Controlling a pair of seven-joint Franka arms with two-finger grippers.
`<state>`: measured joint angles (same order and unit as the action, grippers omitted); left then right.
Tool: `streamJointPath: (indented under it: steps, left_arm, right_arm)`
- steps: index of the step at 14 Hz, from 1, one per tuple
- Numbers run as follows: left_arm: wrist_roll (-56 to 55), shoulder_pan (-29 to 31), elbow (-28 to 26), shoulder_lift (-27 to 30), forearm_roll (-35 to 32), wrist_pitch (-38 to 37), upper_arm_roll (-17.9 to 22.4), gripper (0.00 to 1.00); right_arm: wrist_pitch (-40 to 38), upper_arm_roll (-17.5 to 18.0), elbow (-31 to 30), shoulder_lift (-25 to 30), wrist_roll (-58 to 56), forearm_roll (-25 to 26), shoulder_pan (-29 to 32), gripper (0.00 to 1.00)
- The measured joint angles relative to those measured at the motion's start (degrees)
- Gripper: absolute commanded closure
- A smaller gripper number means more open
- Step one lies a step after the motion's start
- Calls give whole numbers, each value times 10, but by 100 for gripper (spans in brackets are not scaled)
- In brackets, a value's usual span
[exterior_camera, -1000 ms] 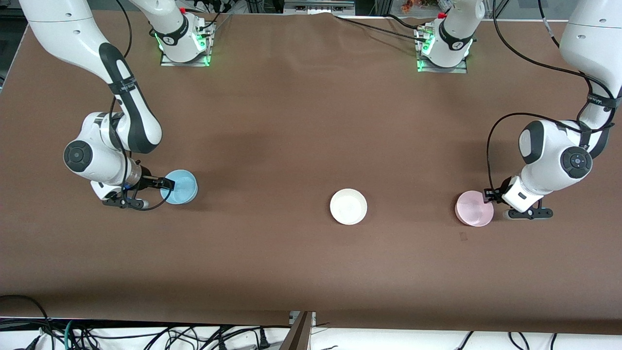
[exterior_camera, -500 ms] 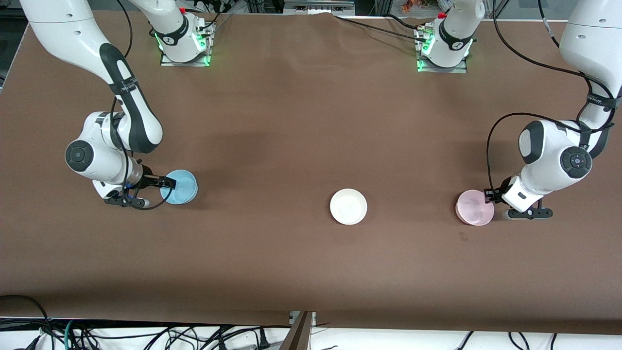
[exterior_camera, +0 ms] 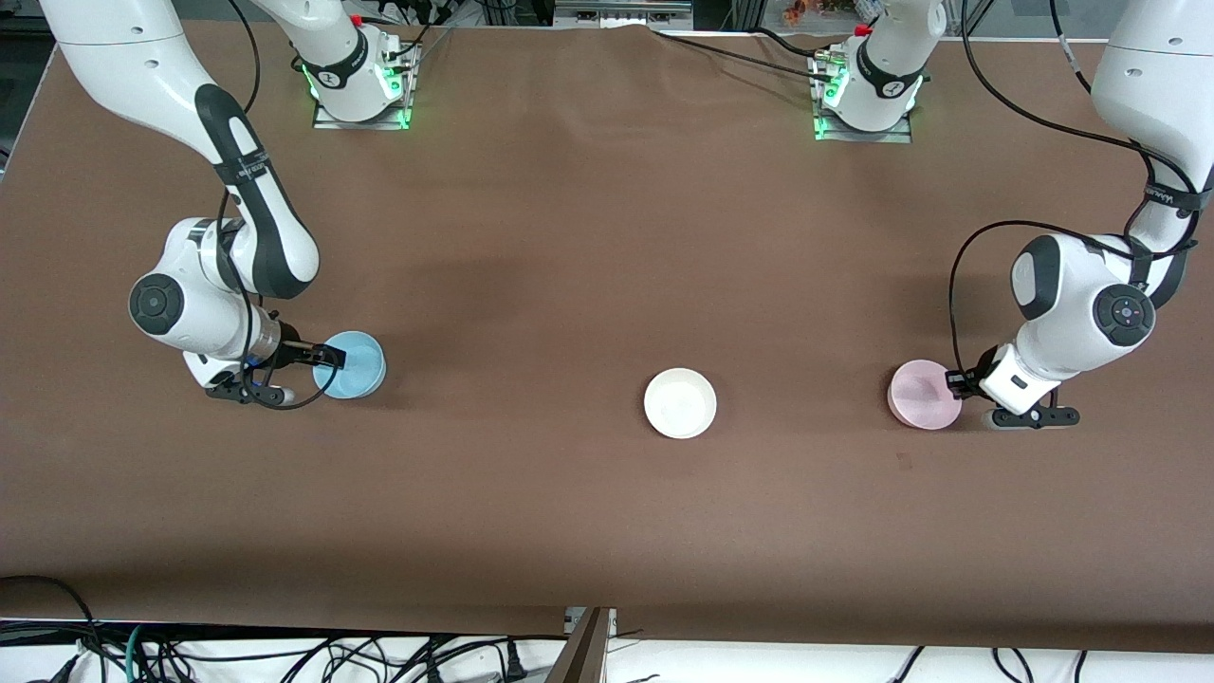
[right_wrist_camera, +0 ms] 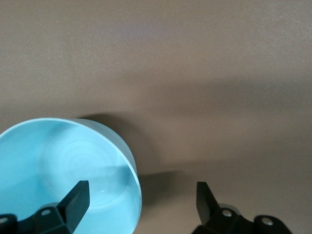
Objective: Stack pink and blue bowls on white bowl
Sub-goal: 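Grasp the pink bowl rim with the left gripper and lift it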
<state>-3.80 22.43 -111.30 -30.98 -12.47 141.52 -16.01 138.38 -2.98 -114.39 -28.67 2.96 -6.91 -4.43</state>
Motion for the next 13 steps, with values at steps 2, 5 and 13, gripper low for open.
streamJointPath:
  steps: [2, 5, 13]
  left_arm:
    - [0, 0, 0, 1, 0, 0, -1, 100]
    - [0, 0, 0, 1, 0, 0, -1, 100]
    - [-88, -1, 10, 9, 0, 3, -47, 100]
  right_arm:
    - [0, 1, 0, 0, 2, 0, 0, 18]
    - [0, 2, 0, 0, 4, -1, -1, 21]
    - [1, 2, 2, 0, 4, -1, -1, 21]
